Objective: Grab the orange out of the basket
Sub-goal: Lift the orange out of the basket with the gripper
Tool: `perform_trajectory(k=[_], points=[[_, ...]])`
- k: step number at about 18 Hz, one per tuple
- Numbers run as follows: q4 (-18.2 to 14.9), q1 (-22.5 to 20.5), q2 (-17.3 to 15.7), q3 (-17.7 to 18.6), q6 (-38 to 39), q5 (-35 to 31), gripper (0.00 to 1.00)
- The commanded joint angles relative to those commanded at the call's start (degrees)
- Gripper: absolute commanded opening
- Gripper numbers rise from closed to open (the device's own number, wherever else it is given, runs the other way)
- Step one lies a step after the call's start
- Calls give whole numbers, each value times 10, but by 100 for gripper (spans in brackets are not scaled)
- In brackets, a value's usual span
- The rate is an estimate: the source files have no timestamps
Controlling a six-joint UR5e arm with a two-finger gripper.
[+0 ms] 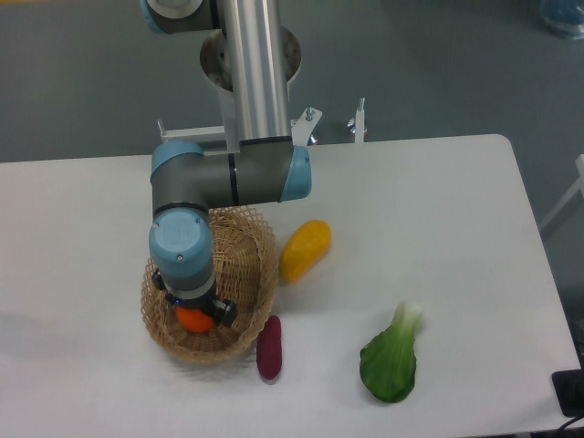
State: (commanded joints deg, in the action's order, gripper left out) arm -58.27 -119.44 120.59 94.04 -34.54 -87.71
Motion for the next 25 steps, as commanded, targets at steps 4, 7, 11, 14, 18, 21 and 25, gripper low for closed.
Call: perform_trajectory(k=[4, 7, 11, 14, 18, 21, 25], points=[[-9, 0, -5, -18, -3, 1, 55], [-12, -5, -17, -25, -5, 3, 55], [-37, -39, -43, -24, -10, 6, 55], [-38, -70, -65, -25, -39, 4, 56], [-37, -110, -84, -29, -65, 0, 56], [-38, -128, -85, -30, -105, -14, 55], [-37, -168, -93, -30, -144, -20, 55]])
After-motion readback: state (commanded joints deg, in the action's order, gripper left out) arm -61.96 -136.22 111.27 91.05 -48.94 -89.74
